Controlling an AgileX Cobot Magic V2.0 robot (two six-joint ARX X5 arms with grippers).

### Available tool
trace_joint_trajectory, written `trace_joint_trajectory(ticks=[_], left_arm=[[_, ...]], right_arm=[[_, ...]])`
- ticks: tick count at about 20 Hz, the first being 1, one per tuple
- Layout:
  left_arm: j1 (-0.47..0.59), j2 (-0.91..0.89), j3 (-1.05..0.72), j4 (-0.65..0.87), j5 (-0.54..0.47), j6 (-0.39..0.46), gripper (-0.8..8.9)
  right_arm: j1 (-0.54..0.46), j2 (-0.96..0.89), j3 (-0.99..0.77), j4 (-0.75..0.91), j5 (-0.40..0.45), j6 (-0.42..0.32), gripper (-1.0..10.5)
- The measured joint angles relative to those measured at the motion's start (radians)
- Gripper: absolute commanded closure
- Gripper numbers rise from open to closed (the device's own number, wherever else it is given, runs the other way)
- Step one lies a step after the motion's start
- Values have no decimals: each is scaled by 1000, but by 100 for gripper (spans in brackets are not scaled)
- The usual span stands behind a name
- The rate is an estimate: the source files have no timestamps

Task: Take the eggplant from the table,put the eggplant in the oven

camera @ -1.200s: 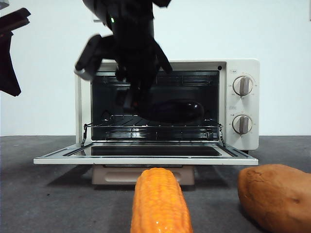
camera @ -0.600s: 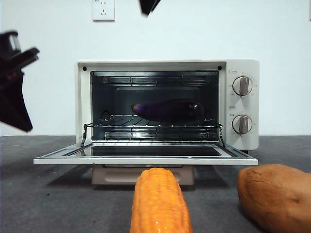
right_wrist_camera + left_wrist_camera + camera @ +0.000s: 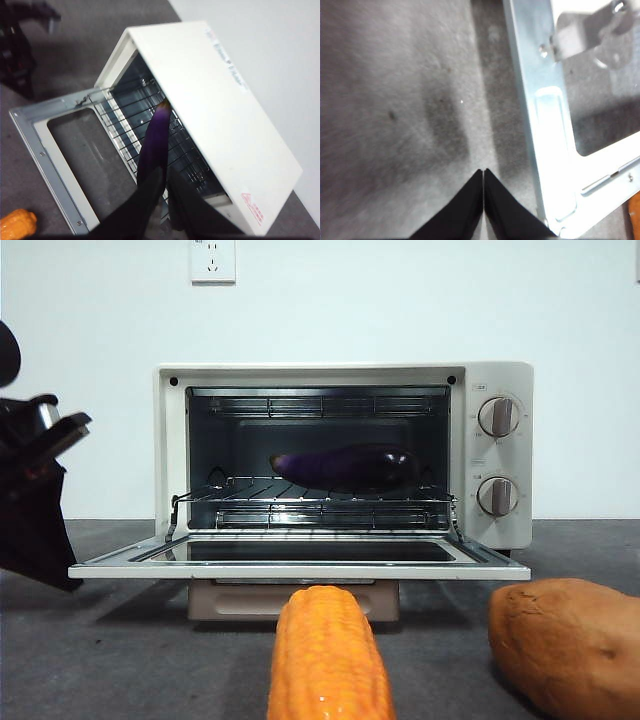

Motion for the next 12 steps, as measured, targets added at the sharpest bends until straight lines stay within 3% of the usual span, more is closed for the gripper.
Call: trace_joint_trajectory(ticks=[12], left_arm=[[17, 119, 0, 73, 220, 21, 808]], right_arm=[[2, -130, 0, -55, 5, 41, 944]])
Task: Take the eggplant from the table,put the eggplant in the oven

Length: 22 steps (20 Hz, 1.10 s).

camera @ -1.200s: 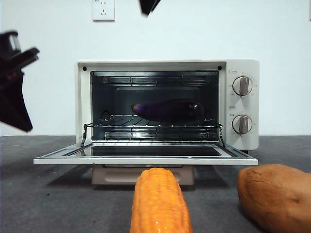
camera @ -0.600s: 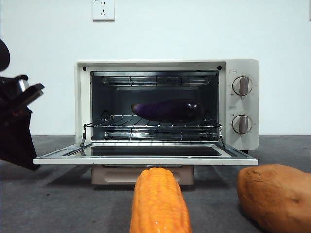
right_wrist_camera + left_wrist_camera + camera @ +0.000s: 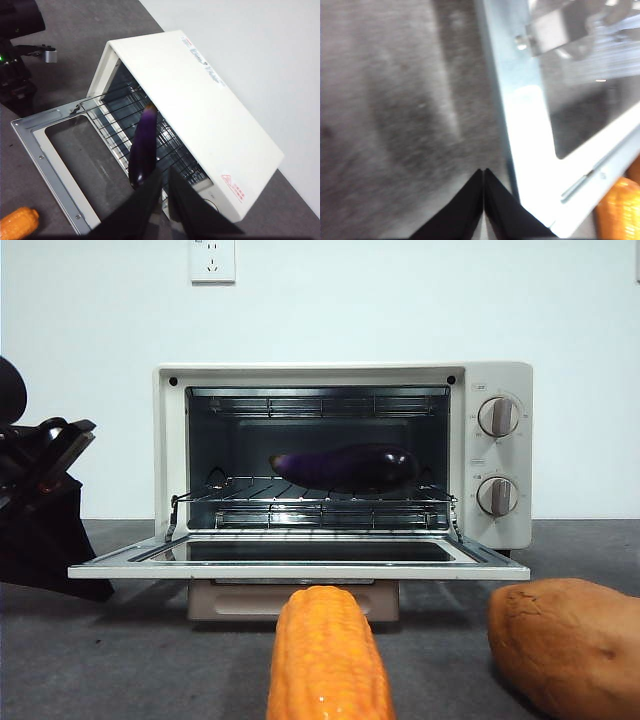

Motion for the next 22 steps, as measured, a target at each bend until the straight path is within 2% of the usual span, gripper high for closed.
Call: trace_joint_trajectory(ticks=[5, 12, 22], left_arm=[[17, 29, 0, 10, 85, 2, 808], [34, 36, 0, 18, 142, 2, 808], [100, 37, 64, 19, 340, 0, 808]], right_arm=[[0, -21, 0, -1, 2, 0, 944], [0, -25, 0, -9, 2, 2, 944], [0, -25, 0, -90, -2, 63, 944]])
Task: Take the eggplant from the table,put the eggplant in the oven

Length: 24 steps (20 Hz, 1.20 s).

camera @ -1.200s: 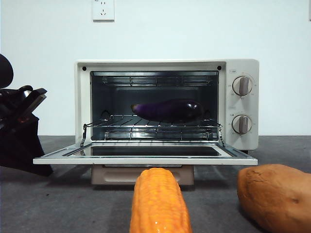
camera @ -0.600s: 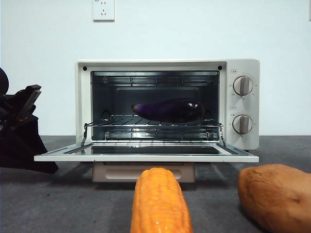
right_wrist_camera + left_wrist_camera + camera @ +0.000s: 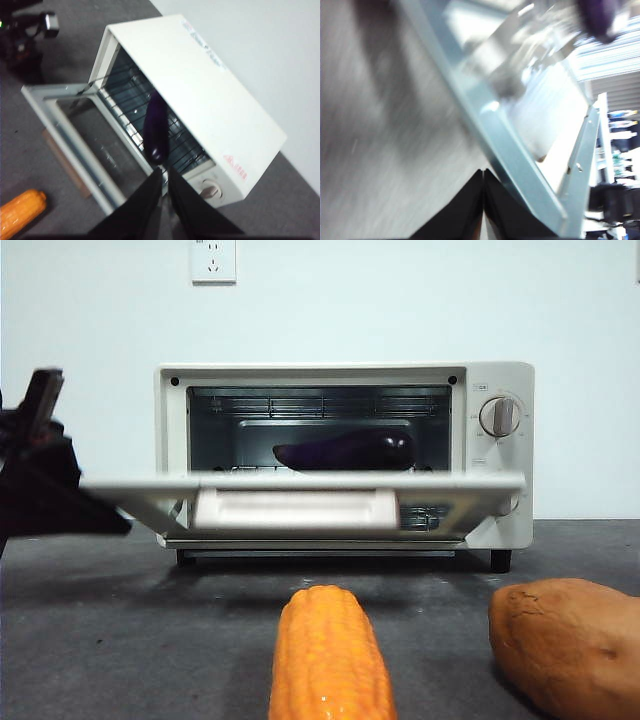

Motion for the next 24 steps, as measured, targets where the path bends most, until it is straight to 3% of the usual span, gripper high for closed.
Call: trace_joint_trajectory(ticks=[5, 9, 13, 15, 19, 24], left_arm=[[32, 0, 119, -3, 77, -53, 808], [53, 0, 277, -3, 164, -142, 808], [58, -29, 388, -131, 148, -169, 807], [53, -79, 398, -208, 86, -142, 807], [10, -229, 398, -358, -165, -40, 807], [-69, -395, 396, -425, -486, 53, 807]], right_arm=[[0, 0, 0, -49, -56, 53, 944], [0, -1, -20, -34, -166, 74, 944], [0, -1, -105, 22, -244, 75, 944], [-2, -1, -166, 38, -248, 62, 944], [-51, 0, -303, 43, -230, 11, 944], [-211, 1, -456, 58, -163, 7, 944]])
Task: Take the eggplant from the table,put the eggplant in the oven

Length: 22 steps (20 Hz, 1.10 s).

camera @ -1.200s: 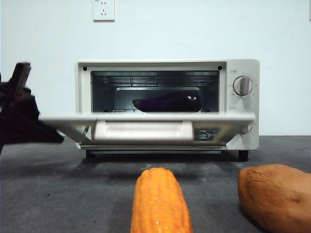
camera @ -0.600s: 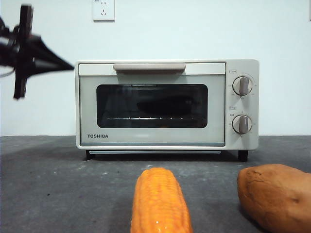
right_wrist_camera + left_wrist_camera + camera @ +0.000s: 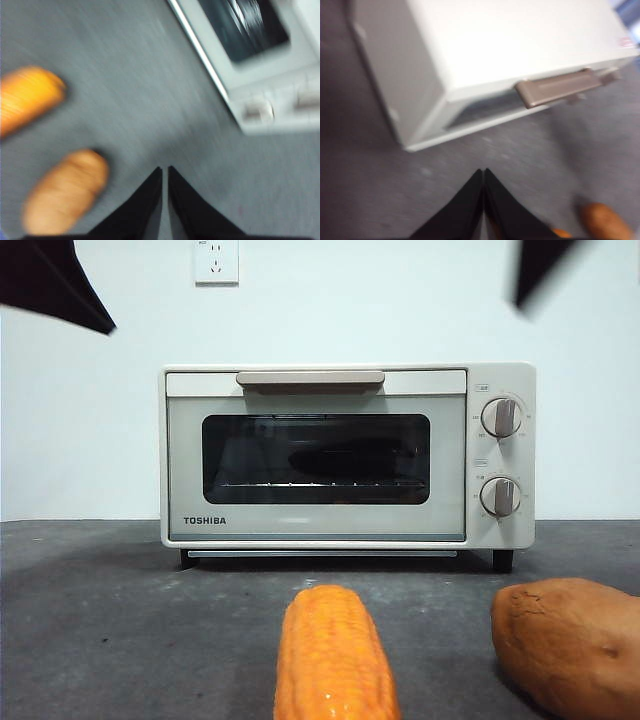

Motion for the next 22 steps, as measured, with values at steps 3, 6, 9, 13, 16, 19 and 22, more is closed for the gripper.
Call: trace_joint_trajectory(ticks=[3, 6, 9, 13, 16, 19, 22], left_arm=[[-67, -121, -53, 58, -160, 14, 807], [-141, -254, -207, 193, -290, 3, 808], [-177, -366, -431, 349, -388, -46, 807], [-219, -450, -717, 553, -435, -155, 808], [-231, -443, -739, 480, -436, -231, 808], [-230, -443, -739, 494, -436, -247, 808], [-230, -443, -739, 527, -436, -256, 808]], right_arm=[[-180, -23, -101, 112, -5, 65, 944], [-381, -128, -232, 304, -72, 153, 944], [-479, -244, -404, 535, -174, 229, 944], [-490, -371, -641, 829, -180, 267, 944], [-490, -370, -663, 821, -170, 282, 944], [-490, -370, -663, 850, -170, 290, 944], [-490, -370, -663, 853, -170, 293, 944]])
